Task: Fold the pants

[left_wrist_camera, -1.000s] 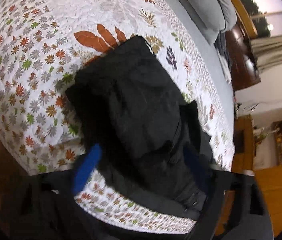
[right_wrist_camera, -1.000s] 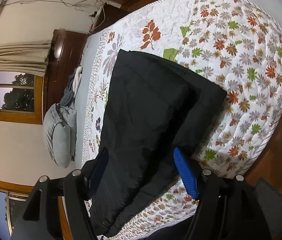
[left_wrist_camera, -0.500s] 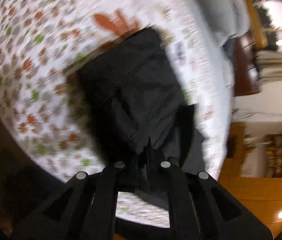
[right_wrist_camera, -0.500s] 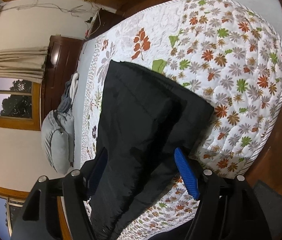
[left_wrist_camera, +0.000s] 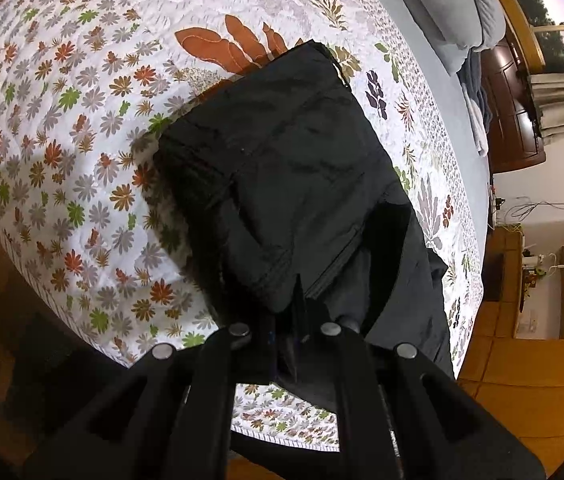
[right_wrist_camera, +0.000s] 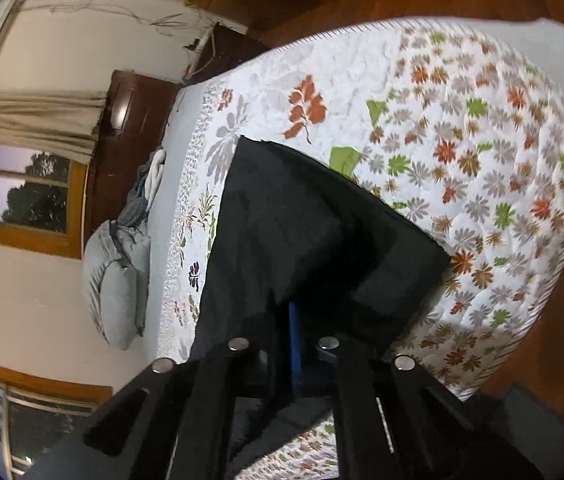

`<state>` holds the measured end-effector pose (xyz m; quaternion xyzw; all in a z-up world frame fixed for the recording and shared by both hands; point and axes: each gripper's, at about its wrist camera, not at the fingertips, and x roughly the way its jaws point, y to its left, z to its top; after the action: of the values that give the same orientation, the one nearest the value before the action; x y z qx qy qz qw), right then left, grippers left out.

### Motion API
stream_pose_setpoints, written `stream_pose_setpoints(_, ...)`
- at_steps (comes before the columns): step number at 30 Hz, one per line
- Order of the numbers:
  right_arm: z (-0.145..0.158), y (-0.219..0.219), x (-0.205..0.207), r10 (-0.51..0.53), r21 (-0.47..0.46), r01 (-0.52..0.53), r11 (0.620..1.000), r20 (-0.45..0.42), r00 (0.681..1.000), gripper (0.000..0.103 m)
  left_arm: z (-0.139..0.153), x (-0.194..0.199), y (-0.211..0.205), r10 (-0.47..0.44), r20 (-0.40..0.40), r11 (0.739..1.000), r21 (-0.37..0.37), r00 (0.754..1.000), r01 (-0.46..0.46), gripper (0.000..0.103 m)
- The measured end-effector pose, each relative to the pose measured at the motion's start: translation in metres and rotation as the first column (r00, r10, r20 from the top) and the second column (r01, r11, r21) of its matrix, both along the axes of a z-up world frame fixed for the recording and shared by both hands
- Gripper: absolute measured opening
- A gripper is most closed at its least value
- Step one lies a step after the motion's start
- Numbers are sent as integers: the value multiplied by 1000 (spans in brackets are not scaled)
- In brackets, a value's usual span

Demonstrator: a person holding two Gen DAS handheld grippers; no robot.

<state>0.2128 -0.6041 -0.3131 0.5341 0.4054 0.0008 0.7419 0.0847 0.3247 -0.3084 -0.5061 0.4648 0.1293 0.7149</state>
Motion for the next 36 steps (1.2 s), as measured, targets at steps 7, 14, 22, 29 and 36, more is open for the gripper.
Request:
stream_pose_setpoints(7,-8,-6,-20,11,-22,-11,1000,-30,999,3,-7,-9,3,-17,-8,1000,-18,1000,17,4)
stream_pose_setpoints(14,-13,-11,-24,6,-31,-8,999,-47,999,3,-19,-1,7,-44,-37,999,-19,998,43,5)
stream_pose_setpoints(22,-17,-31,-43,-101,76,100,992,12,995,33,-17,9,0,-115,-36,993,14,993,116,34)
stream_pose_setpoints(29,-14,-55,-77,-196,124,187,974,65,978,52,2,6,-13,-174,-1,981,84,985,174,76)
stream_pose_setpoints(36,-30,-33,-60,-146,126,141,982,38,988,74,-2,4,-13,-143,-39,986,80,989,145,82)
